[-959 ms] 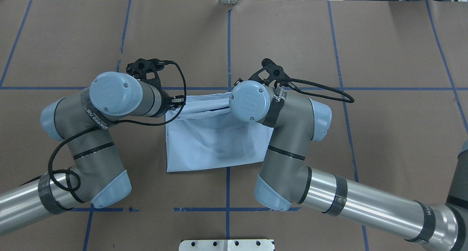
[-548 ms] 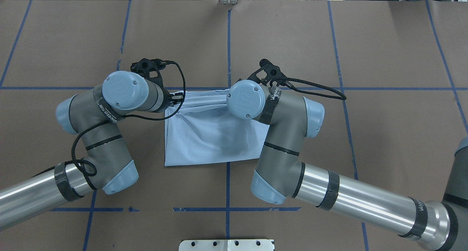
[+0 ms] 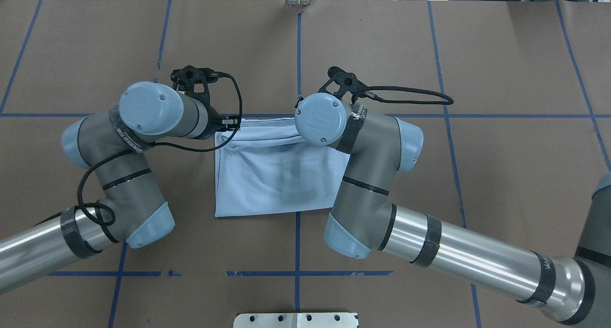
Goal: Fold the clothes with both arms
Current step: 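Lift the near edge with both grippers and fold it away from the robot, then release the fold and raise the right gripper while the left gripper holds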
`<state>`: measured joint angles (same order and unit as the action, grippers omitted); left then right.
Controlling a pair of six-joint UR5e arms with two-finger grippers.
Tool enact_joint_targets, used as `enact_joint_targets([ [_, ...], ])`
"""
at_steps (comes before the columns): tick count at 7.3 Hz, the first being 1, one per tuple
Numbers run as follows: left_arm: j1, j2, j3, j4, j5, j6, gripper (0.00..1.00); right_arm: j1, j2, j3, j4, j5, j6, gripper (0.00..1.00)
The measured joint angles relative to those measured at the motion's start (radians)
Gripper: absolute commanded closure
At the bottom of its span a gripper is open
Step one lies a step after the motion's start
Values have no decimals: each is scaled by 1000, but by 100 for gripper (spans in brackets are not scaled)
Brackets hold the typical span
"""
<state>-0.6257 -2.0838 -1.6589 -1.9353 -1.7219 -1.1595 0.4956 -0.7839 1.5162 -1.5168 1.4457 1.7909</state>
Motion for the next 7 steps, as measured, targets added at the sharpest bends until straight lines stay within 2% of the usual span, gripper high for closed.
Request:
enact_joint_targets([
  [1,-31,17,-13,-4,-46,58,0,-10,-4,25,-1,13,-47,0],
  [3,-57,31,-23,-7,-83,109,0,-77,-14,32,-2,-26,-143,0],
  [7,-61,35,-25,-8,-88,107,0,-97,-8,-64,9,-71,-400,0],
])
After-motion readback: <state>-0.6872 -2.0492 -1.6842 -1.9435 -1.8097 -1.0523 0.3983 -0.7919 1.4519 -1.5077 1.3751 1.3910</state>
